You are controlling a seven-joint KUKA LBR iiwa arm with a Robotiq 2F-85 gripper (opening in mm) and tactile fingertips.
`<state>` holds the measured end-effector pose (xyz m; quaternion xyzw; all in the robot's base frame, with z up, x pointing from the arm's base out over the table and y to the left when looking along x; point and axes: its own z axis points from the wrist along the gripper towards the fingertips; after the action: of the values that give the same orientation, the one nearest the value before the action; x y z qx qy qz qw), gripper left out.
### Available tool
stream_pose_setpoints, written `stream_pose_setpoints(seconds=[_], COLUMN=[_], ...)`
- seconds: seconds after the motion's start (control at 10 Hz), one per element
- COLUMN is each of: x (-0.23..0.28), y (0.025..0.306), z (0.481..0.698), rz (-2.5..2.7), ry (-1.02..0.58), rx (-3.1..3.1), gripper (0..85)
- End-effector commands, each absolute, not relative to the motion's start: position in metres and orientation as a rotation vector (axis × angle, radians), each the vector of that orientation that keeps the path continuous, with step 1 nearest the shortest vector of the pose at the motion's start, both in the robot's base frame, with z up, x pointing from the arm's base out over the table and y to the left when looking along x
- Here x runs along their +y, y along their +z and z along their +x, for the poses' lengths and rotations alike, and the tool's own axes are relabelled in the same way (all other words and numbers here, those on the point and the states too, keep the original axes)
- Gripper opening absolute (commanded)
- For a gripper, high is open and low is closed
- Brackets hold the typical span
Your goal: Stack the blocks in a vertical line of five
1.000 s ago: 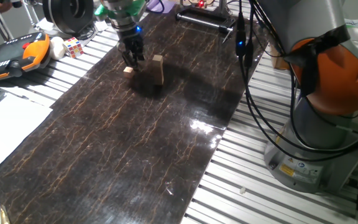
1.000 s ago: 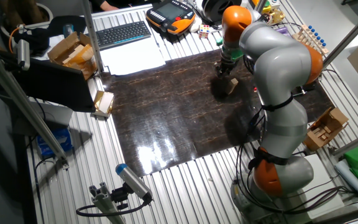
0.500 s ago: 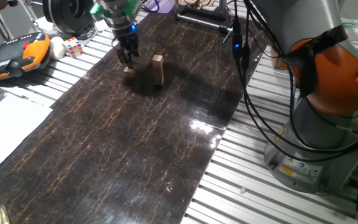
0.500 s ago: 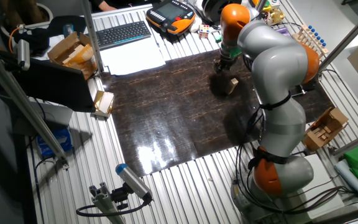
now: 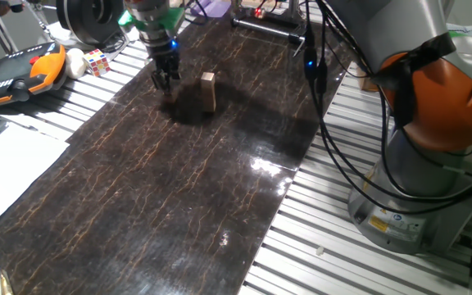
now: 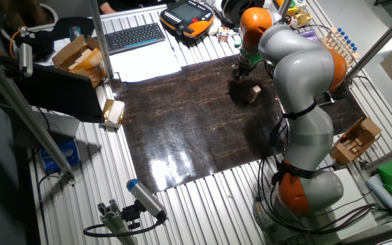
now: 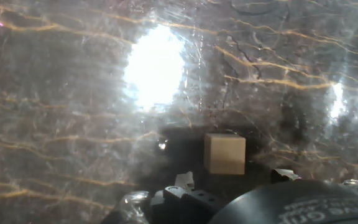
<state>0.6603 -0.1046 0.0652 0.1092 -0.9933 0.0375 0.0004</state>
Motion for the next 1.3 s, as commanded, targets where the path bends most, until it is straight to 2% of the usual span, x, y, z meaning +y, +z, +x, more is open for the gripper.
stream_pose_setpoints(seconds=[0.0,0.4,0.6,0.7,0.8,1.0,1.2], x=[-0.104,-0.109,-0.11,-0.111,-0.111,-0.115,-0.113], y=[0.062,0.045,0.041,0.039,0.038,0.034,0.037], z=[0.662,0.673,0.673,0.672,0.671,0.67,0.67], rz=[0.345,0.39,0.392,0.393,0.395,0.393,0.395], ry=[0.115,0.099,0.085,0.074,0.071,0.042,0.029], rx=[-3.124,-3.146,-3.139,-3.133,-3.131,-3.134,-3.115], gripper=[64.0,64.0,59.7,56.3,48.7,42.3,27.7])
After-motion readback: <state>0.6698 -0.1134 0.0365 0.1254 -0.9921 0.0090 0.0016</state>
